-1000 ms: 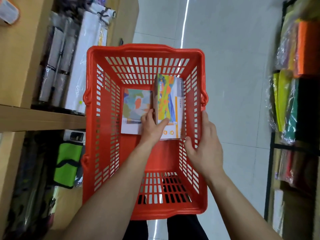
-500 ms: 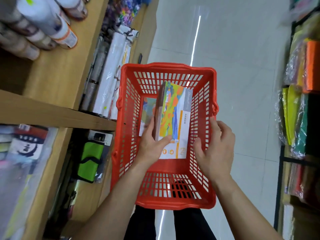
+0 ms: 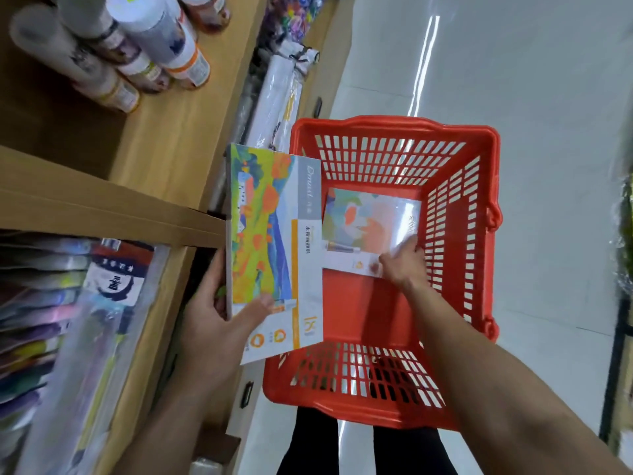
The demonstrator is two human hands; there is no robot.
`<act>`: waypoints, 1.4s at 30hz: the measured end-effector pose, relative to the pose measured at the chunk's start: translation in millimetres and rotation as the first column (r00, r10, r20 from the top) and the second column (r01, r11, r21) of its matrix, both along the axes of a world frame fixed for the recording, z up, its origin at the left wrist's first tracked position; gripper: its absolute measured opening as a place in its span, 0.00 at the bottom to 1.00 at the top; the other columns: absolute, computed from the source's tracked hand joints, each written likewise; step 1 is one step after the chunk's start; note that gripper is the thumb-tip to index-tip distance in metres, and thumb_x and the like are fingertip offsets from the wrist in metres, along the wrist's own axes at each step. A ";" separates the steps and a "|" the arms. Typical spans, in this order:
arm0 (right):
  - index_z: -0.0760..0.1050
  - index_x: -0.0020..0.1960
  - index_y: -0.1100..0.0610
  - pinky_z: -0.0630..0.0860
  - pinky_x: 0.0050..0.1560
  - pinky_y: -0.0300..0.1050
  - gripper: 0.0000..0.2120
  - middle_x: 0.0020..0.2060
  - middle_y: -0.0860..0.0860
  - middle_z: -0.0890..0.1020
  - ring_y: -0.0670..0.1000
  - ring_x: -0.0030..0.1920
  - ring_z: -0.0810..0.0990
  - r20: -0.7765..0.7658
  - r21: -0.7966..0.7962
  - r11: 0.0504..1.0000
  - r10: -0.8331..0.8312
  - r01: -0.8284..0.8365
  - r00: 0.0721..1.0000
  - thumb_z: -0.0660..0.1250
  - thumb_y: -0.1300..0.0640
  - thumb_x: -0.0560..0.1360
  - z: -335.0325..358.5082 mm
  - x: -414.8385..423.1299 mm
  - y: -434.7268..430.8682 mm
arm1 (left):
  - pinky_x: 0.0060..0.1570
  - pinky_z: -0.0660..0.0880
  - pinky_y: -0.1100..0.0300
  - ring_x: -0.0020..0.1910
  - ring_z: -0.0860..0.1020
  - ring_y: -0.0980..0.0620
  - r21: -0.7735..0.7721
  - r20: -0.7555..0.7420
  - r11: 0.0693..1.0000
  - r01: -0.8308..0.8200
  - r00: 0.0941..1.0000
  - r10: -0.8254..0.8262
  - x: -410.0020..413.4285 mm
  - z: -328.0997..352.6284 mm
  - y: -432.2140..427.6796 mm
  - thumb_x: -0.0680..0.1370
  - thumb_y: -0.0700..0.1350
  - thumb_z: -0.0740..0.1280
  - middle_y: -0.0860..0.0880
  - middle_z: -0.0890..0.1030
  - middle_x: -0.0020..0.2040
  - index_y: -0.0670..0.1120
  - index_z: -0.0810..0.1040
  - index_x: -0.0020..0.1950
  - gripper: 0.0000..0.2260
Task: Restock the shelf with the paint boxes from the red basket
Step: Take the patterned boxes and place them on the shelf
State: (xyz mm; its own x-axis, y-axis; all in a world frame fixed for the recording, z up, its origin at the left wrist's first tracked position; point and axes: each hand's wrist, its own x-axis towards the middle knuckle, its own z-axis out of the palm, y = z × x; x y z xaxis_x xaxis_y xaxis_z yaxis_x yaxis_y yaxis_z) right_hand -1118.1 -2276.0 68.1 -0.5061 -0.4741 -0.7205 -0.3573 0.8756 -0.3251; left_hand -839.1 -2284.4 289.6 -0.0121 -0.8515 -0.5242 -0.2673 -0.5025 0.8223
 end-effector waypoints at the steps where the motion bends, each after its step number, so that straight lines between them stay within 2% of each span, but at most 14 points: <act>1: 0.53 0.79 0.64 0.67 0.71 0.57 0.42 0.71 0.71 0.67 0.72 0.70 0.69 0.005 0.000 1.000 -0.024 0.024 1.000 0.69 0.50 0.74 -7.0 3.1 -0.9 | 0.34 0.83 0.58 0.45 0.88 0.51 0.000 0.014 1.000 0.001 1.000 -0.001 3.3 -3.6 1.8 0.68 0.44 0.81 0.57 0.88 0.53 0.64 0.73 0.73 0.37; 3: 0.51 0.80 0.63 0.66 0.71 0.58 0.47 0.71 0.71 0.68 0.72 0.70 0.68 -0.014 -0.010 0.996 -0.092 0.092 0.996 0.71 0.47 0.72 -15.0 8.5 -1.0 | 0.34 0.83 0.59 0.46 0.88 0.51 0.008 0.030 1.000 -0.002 1.000 0.002 8.5 -10.7 5.5 0.69 0.46 0.81 0.57 0.88 0.53 0.66 0.72 0.74 0.37; 6: 0.56 0.78 0.64 0.68 0.69 0.58 0.47 0.68 0.72 0.71 0.71 0.68 0.71 -0.042 -0.022 0.981 -0.194 0.193 0.980 0.75 0.45 0.70 -20.6 5.9 1.0 | 0.33 0.83 0.58 0.45 0.89 0.51 0.023 0.036 1.000 0.000 0.999 0.000 11.9 -20.3 7.3 0.69 0.45 0.81 0.57 0.88 0.52 0.76 0.73 0.66 0.36; 8: 0.63 0.75 0.65 0.73 0.66 0.56 0.43 0.65 0.69 0.76 0.69 0.65 0.76 -0.024 -0.048 0.970 -0.241 0.240 0.970 0.75 0.45 0.69 -18.8 0.1 0.5 | 0.33 0.83 0.57 0.44 0.89 0.50 0.041 0.023 0.999 0.010 1.000 -0.011 11.4 -24.2 6.4 0.69 0.46 0.77 0.57 0.88 0.52 0.79 0.73 0.62 0.33; 11: 0.78 0.60 0.62 0.82 0.55 0.54 0.29 0.54 0.61 0.85 0.61 0.55 0.85 0.033 -0.191 0.941 -0.279 0.280 0.960 0.73 0.46 0.65 -3.8 -3.4 -8.3 | 0.34 0.83 0.58 0.44 0.89 0.50 0.060 0.015 0.998 0.028 0.999 -0.029 8.3 -27.2 5.5 0.69 0.45 0.77 0.57 0.88 0.52 0.80 0.74 0.59 0.32; 13: 0.76 0.59 0.61 0.81 0.53 0.51 0.26 0.54 0.59 0.86 0.61 0.54 0.85 0.053 -0.247 0.927 -0.278 0.282 0.959 0.75 0.46 0.68 10.0 -1.7 -16.0 | 0.34 0.83 0.58 0.45 0.89 0.51 0.054 0.011 0.998 0.029 0.999 -0.030 5.9 -25.5 4.8 0.69 0.46 0.77 0.57 0.88 0.52 0.80 0.73 0.60 0.32; 16: 0.72 0.63 0.60 0.75 0.50 0.47 0.22 0.58 0.61 0.84 0.63 0.57 0.83 0.069 -0.314 0.931 -0.175 0.188 0.982 0.74 0.50 0.75 37.9 6.4 -23.0 | 0.36 0.84 0.57 0.46 0.88 0.50 0.056 -0.003 0.998 0.012 1.000 -0.012 4.0 -18.2 5.7 0.68 0.47 0.77 0.57 0.88 0.53 0.78 0.72 0.64 0.33; 18: 0.72 0.63 0.59 0.77 0.49 0.51 0.18 0.56 0.61 0.85 0.65 0.55 0.83 -0.001 -0.364 0.929 -0.076 0.071 0.997 0.70 0.52 0.78 66.2 12.9 -22.2 | 0.35 0.84 0.56 0.46 0.88 0.50 0.069 -0.011 0.998 -0.003 1.000 0.003 3.4 -9.0 7.2 0.69 0.45 0.78 0.57 0.88 0.53 0.75 0.71 0.66 0.34; 21: 0.72 0.63 0.55 0.78 0.46 0.55 0.15 0.52 0.59 0.86 0.66 0.51 0.84 -0.118 -0.402 0.911 0.048 -0.092 0.992 0.68 0.51 0.79 120.3 13.2 -10.3 | 0.34 0.84 0.55 0.45 0.89 0.47 0.083 -0.019 0.996 -0.022 1.000 0.023 3.4 16.8 13.3 0.73 0.41 0.79 0.52 0.88 0.53 0.71 0.71 0.70 0.35; 23: 0.74 0.62 0.53 0.77 0.43 0.53 0.14 0.51 0.57 0.87 0.65 0.50 0.84 -0.134 -0.423 0.893 0.107 -0.155 0.985 0.69 0.50 0.78 160.1 5.0 3.1 | 0.34 0.84 0.55 0.45 0.89 0.46 0.076 -0.039 0.996 -0.042 0.998 0.045 1.7 42.4 19.1 0.71 0.43 0.78 0.52 0.89 0.53 0.69 0.72 0.70 0.34; 28: 0.76 0.59 0.49 0.76 0.42 0.51 0.13 0.49 0.53 0.87 0.63 0.50 0.84 -0.156 -0.500 0.828 0.201 -0.253 0.967 0.70 0.48 0.76 256.6 -7.0 39.2 | 0.32 0.82 0.59 0.42 0.89 0.48 -0.005 -0.061 0.993 -0.117 0.991 0.116 -2.2 113.3 47.5 0.76 0.34 0.74 0.56 0.89 0.50 0.59 0.71 0.73 0.31; 34: 0.78 0.59 0.46 0.71 0.40 0.47 0.14 0.47 0.51 0.88 0.61 0.48 0.85 -0.196 -0.608 0.697 0.331 -0.379 0.923 0.71 0.50 0.75 356.4 8.8 64.9 | 0.32 0.82 0.61 0.41 0.88 0.52 -0.156 -0.075 0.955 -0.251 0.967 0.242 5.1 201.0 107.3 0.76 0.34 0.74 0.63 0.88 0.49 0.76 0.73 0.57 0.33; 39: 0.80 0.59 0.47 0.79 0.42 0.53 0.14 0.45 0.50 0.88 0.60 0.48 0.85 -0.274 -0.696 0.528 0.430 -0.486 0.860 0.72 0.50 0.74 427.4 35.7 85.3 | 0.32 0.82 0.61 0.41 0.89 0.51 -0.248 -0.148 0.892 -0.377 0.925 0.350 33.8 258.4 169.8 0.74 0.35 0.77 0.61 0.88 0.49 0.72 0.69 0.62 0.34; 42: 0.81 0.58 0.47 0.74 0.37 0.48 0.13 0.39 0.43 0.85 0.53 0.41 0.83 -0.274 -0.771 0.428 0.445 -0.471 0.853 0.73 0.52 0.74 462.5 56.8 106.9 | 0.34 0.83 0.59 0.43 0.88 0.51 -0.299 -0.178 0.843 -0.447 0.894 0.411 59.1 289.3 214.5 0.69 0.40 0.80 0.61 0.88 0.50 0.67 0.67 0.69 0.38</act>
